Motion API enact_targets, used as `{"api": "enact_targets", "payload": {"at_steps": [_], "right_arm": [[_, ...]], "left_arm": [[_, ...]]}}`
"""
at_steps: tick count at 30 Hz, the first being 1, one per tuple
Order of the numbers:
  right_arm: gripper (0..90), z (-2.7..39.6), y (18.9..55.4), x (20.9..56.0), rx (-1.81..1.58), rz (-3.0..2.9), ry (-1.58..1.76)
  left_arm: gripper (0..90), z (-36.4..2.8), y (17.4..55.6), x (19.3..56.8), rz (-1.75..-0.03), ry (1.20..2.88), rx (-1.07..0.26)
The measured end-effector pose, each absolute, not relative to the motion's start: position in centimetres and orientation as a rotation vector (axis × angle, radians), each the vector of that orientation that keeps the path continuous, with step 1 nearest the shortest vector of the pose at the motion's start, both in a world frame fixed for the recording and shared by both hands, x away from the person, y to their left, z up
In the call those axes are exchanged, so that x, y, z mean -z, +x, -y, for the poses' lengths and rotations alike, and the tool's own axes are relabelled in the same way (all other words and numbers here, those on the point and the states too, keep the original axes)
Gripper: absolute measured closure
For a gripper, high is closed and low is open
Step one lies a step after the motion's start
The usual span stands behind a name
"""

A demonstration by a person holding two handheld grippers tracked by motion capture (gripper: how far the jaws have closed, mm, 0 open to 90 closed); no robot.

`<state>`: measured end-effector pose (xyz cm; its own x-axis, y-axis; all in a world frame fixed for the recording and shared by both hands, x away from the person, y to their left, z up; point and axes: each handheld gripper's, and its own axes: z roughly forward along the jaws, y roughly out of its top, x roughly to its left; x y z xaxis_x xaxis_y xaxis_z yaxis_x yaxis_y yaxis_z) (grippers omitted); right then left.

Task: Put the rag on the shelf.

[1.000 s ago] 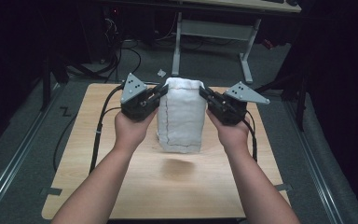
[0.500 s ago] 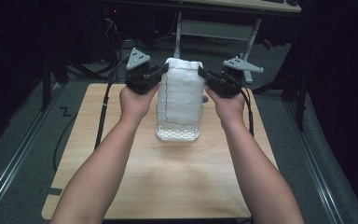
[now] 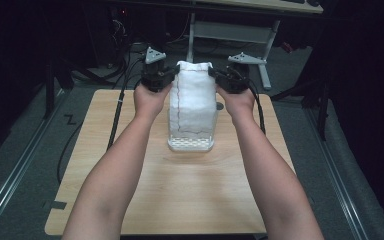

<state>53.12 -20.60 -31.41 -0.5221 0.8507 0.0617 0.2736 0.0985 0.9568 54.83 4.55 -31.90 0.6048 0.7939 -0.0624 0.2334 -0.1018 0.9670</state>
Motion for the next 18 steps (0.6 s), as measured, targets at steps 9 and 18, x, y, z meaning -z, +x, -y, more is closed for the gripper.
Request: {"api": "enact_targets", "payload": {"at_steps": [9, 18], "right_arm": [[85.0, 20.8, 54.5, 34.1, -1.373, -1.905, 1.152], [65.3, 21.2, 55.3, 35.8, -1.333, -1.943, 1.233]], "left_arm": [[82.7, -3.9, 56.3, 34.7, -0.93, 1.719, -0.542], [64.4, -4.6, 56.9, 35.9, -1.014, 1.728, -0.492]]}}
